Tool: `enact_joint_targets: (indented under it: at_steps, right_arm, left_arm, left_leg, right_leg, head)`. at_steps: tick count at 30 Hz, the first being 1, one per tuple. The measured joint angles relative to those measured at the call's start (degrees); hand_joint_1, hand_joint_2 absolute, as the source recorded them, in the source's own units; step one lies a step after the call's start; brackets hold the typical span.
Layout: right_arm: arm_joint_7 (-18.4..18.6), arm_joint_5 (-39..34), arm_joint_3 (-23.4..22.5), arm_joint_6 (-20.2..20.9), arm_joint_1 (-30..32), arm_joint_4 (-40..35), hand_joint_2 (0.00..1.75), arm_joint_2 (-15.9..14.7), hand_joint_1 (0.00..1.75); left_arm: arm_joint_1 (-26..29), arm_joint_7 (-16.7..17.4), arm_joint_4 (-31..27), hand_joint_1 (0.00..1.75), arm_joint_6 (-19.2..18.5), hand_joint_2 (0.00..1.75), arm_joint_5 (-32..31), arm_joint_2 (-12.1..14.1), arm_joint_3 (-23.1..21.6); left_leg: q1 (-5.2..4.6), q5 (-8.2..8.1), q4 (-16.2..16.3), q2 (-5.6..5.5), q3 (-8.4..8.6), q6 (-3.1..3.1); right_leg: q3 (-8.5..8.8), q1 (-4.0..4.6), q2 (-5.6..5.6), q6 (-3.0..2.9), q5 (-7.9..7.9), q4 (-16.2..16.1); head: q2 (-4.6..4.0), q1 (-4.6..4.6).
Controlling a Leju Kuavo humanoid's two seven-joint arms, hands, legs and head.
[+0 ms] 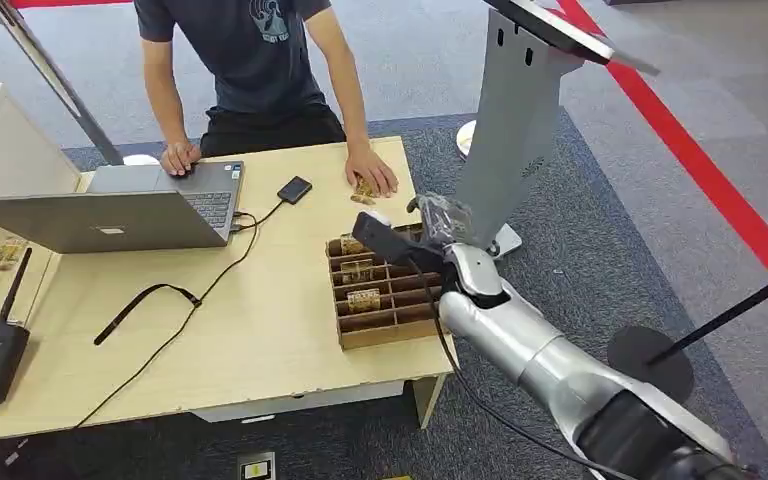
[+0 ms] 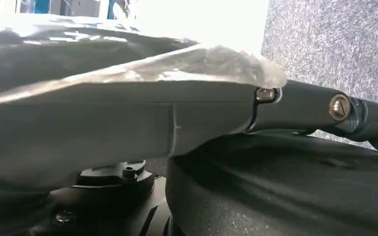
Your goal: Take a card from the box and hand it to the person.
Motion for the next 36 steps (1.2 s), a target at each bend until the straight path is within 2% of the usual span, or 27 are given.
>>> enact_joint_targets:
  at_steps: [36]
  right_arm:
    - [-0.2,-0.5,0.0,-0.6,0.3,1.6,1.75,-1.0,0.86]
  left_arm:
    - [0.6,-2.4,0.0,0.00,-2.4,1.75,0.3,0.8,0.0]
  left_leg:
    - [0.01,0.00,0.0,0.02,0.00,0.00]
  right_leg:
    - [0.00,0.00,0.00,0.00,0.00,0.0]
  head:
    - [0.00,0.00]
